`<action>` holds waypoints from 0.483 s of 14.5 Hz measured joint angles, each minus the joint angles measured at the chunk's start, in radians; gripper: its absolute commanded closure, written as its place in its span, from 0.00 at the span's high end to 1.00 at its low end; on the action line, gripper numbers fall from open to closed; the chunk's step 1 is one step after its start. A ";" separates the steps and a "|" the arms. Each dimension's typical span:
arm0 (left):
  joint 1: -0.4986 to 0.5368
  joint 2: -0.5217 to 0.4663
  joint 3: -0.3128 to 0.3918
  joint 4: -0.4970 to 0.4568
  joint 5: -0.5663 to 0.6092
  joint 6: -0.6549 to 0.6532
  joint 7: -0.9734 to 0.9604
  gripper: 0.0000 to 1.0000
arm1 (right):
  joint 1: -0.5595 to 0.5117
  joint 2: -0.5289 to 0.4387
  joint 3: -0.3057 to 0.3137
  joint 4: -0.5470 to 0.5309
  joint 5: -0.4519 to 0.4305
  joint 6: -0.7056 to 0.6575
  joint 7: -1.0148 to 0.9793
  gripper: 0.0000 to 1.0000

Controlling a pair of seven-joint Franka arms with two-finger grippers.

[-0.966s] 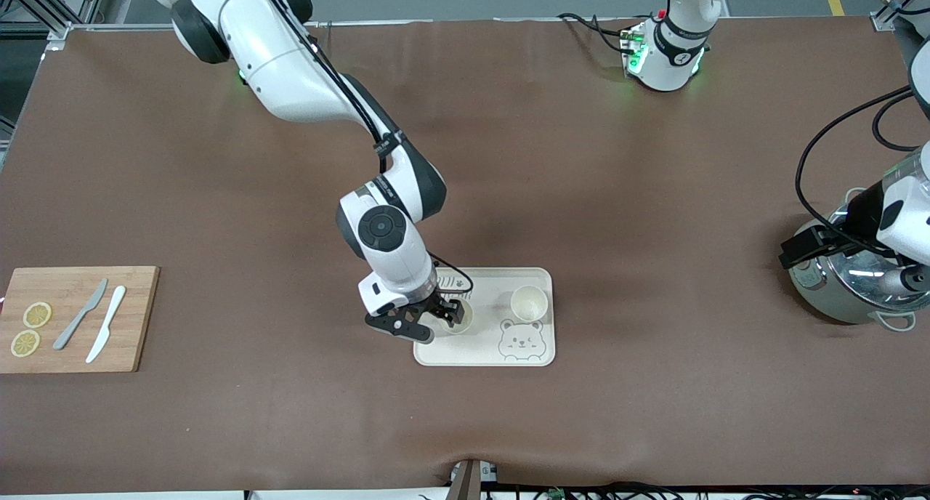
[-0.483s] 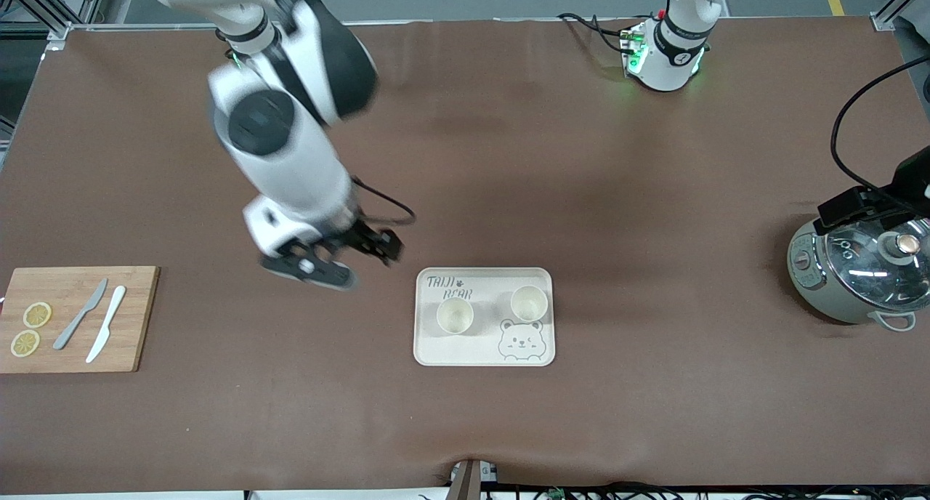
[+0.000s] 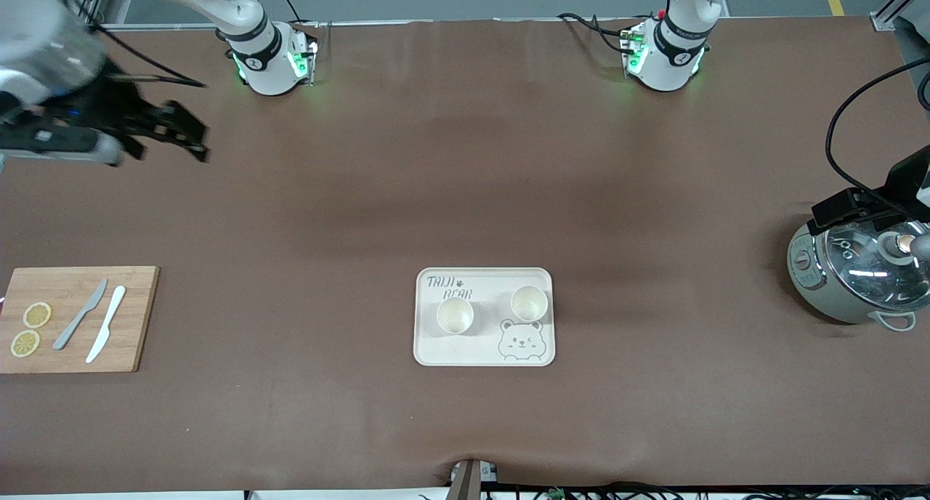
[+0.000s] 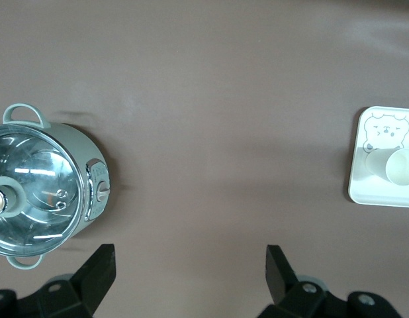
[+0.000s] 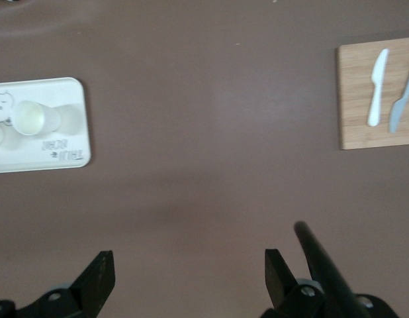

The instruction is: Place white IKEA cup upright on tray with both arms

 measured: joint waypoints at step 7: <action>0.007 -0.059 0.003 0.001 -0.001 -0.071 0.000 1.00 | -0.149 0.028 0.007 -0.050 -0.017 0.083 -0.162 1.00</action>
